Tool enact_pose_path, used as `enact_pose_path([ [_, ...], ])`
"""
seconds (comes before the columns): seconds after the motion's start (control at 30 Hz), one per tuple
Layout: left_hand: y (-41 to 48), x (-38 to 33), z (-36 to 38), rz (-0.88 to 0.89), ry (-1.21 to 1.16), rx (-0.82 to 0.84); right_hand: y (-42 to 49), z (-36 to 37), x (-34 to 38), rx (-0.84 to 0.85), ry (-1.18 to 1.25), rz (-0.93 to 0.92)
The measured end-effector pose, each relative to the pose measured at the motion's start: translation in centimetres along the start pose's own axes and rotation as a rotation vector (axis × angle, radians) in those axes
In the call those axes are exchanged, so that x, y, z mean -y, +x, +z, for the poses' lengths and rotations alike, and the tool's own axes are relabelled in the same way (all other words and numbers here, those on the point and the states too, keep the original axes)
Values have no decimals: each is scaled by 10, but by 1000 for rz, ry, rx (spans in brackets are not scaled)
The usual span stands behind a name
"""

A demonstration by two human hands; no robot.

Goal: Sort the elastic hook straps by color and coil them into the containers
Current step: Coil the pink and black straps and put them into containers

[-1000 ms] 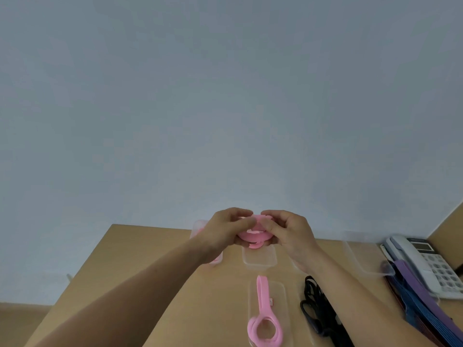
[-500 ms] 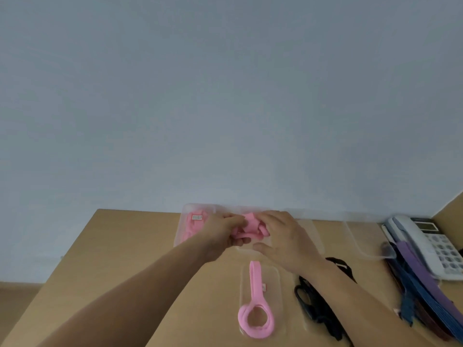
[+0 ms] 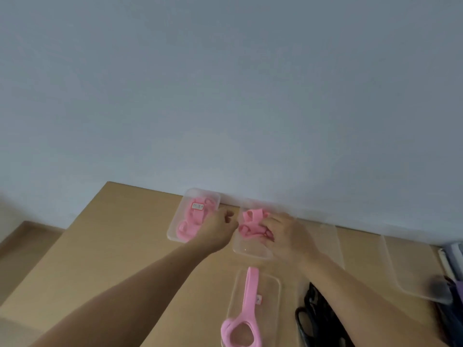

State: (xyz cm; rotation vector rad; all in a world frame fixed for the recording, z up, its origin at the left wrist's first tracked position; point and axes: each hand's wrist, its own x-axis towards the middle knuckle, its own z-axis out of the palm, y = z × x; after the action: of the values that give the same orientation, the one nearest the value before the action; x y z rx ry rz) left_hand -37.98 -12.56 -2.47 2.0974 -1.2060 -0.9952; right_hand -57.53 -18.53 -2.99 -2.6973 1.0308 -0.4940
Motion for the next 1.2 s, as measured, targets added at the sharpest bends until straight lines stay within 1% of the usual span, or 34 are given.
enact_pose_path([
  [0.07,6,6,8,53,123,36,4,14,-5,32,-38,6],
  [0.2,21,13,20,112,312,107,14,36,-15,187,-99,109],
  [0.33,31,17,28,185,369,139,22,49,-18,266,-80,147],
  [0.47,36,22,31,258,426,147,32,59,-20,303,-168,164],
  [0.57,36,26,31,314,447,147,37,65,-17,307,-274,184],
  [0.67,38,28,30,353,474,144,37,65,-8,290,-318,145],
  [0.77,37,31,30,390,574,127,35,70,-8,209,-289,139],
  [0.8,36,31,31,418,636,94,33,72,-9,199,-278,136],
  [0.87,34,29,32,536,782,-26,29,77,-11,221,-277,140],
  [0.93,36,22,35,624,831,-113,27,76,-12,260,-304,192],
  [1.0,41,16,39,671,868,-135,27,71,-12,260,-350,240],
  [1.1,51,11,45,632,840,-113,27,66,-12,263,-372,284],
  [1.2,58,16,52,565,797,-75,23,65,-17,228,-300,253],
])
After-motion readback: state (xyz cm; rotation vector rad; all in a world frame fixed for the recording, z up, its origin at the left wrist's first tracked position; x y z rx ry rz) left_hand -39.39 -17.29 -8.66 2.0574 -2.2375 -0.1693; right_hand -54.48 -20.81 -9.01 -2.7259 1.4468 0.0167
